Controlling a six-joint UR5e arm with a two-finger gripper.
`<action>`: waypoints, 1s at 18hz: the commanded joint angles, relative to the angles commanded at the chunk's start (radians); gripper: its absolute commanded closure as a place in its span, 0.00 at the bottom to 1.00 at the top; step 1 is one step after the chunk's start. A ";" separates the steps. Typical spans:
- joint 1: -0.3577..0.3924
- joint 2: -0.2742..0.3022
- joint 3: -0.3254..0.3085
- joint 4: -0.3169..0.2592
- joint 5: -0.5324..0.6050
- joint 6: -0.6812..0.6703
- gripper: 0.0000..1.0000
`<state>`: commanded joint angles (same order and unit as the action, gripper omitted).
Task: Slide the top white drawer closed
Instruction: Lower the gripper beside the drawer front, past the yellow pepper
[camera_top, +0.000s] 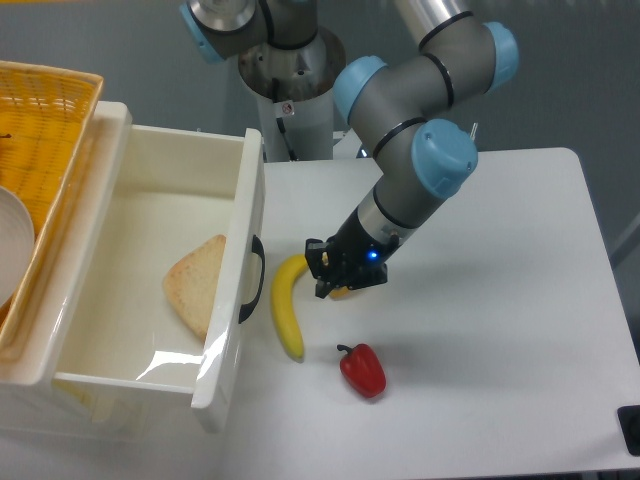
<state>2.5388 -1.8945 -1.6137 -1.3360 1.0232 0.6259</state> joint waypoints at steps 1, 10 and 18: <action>-0.005 0.000 0.000 -0.006 -0.006 0.000 0.94; -0.023 0.005 0.002 -0.064 -0.020 0.002 0.94; -0.026 0.026 0.002 -0.084 -0.026 0.002 0.94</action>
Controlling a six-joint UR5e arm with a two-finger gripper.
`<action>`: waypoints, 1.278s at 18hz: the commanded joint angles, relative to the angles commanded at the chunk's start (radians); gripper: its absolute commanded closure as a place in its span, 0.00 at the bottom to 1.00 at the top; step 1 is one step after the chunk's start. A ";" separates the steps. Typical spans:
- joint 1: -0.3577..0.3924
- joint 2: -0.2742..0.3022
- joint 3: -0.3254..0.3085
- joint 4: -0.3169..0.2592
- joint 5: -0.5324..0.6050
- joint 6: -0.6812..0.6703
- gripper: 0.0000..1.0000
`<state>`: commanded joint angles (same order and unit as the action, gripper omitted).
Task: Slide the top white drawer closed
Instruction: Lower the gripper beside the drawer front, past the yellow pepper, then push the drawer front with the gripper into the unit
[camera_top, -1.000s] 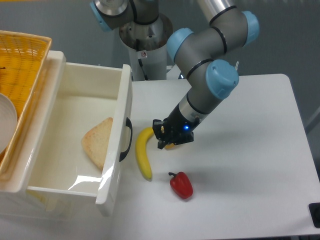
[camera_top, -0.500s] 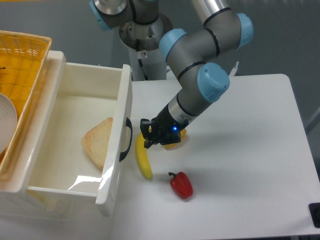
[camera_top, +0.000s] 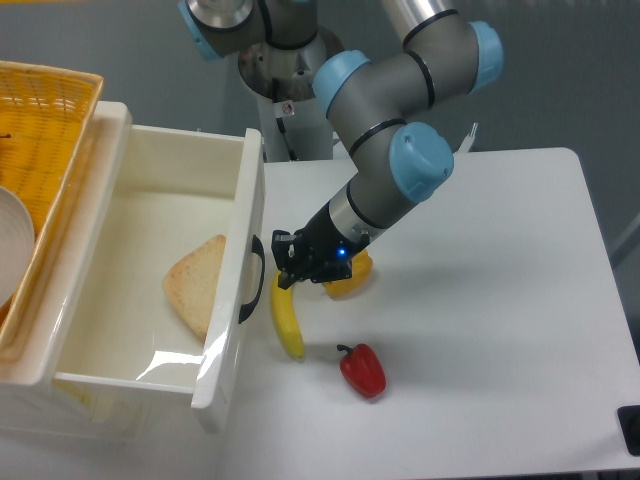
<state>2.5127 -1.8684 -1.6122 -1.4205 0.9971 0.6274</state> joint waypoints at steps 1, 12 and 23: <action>-0.005 0.000 0.000 0.000 -0.002 0.000 0.94; -0.020 0.025 0.000 -0.025 -0.017 0.000 0.94; -0.032 0.041 0.000 -0.038 -0.021 0.000 0.93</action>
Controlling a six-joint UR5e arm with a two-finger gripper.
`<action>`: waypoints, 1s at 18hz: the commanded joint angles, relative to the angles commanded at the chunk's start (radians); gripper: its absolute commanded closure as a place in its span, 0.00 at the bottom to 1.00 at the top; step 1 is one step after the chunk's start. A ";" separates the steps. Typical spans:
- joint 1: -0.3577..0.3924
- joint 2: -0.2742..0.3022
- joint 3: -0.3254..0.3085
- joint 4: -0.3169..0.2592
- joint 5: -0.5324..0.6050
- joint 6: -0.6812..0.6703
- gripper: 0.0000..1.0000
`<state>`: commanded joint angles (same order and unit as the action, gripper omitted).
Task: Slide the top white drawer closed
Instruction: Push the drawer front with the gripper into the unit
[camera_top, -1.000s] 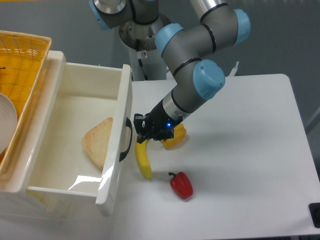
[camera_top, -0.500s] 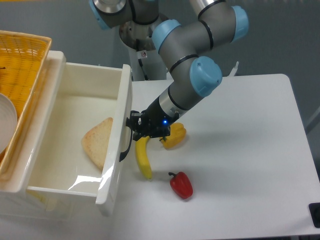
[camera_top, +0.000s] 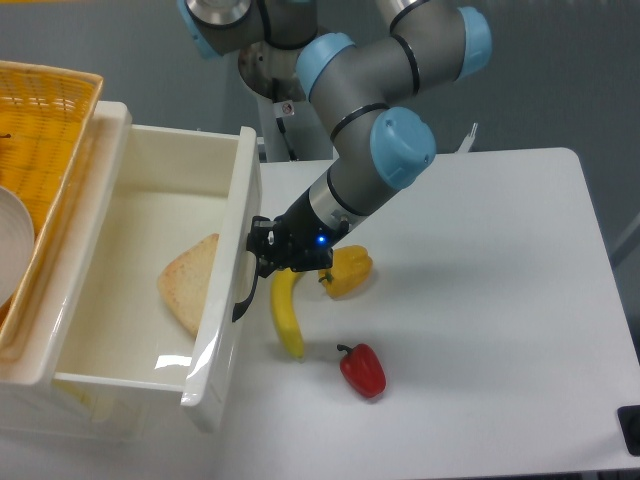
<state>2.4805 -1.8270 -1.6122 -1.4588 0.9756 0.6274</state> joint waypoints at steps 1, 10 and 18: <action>-0.003 0.002 0.000 -0.002 0.000 0.000 0.93; -0.028 0.002 -0.003 -0.002 0.002 -0.002 0.93; -0.060 0.003 -0.005 -0.002 0.000 -0.015 0.93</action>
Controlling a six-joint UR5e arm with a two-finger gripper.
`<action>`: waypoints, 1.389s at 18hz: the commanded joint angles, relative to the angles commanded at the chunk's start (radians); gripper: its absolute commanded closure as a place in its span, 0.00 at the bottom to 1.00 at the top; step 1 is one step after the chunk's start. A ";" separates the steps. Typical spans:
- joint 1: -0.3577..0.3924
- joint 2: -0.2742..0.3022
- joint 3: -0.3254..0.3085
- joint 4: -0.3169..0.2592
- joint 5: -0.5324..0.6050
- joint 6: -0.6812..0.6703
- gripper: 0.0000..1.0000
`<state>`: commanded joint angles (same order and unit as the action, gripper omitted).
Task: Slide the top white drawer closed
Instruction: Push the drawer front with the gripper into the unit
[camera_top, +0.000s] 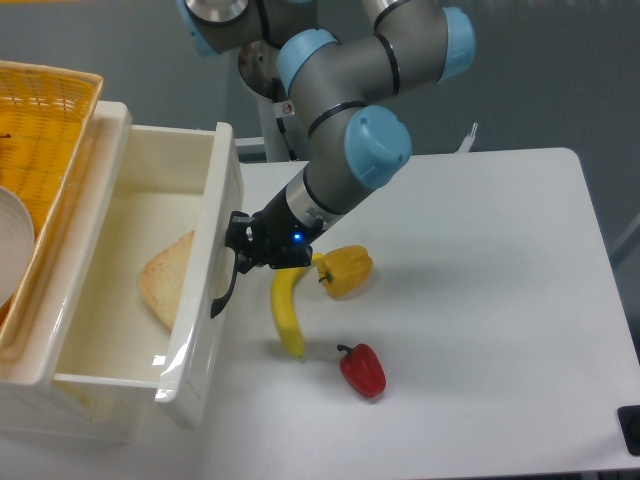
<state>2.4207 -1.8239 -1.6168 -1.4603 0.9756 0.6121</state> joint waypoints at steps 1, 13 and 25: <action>-0.009 0.002 0.000 0.000 0.002 -0.002 0.93; -0.038 0.005 0.002 0.005 -0.003 -0.005 0.92; -0.069 0.005 0.002 0.008 -0.011 -0.020 0.91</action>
<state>2.3517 -1.8193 -1.6153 -1.4527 0.9649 0.5921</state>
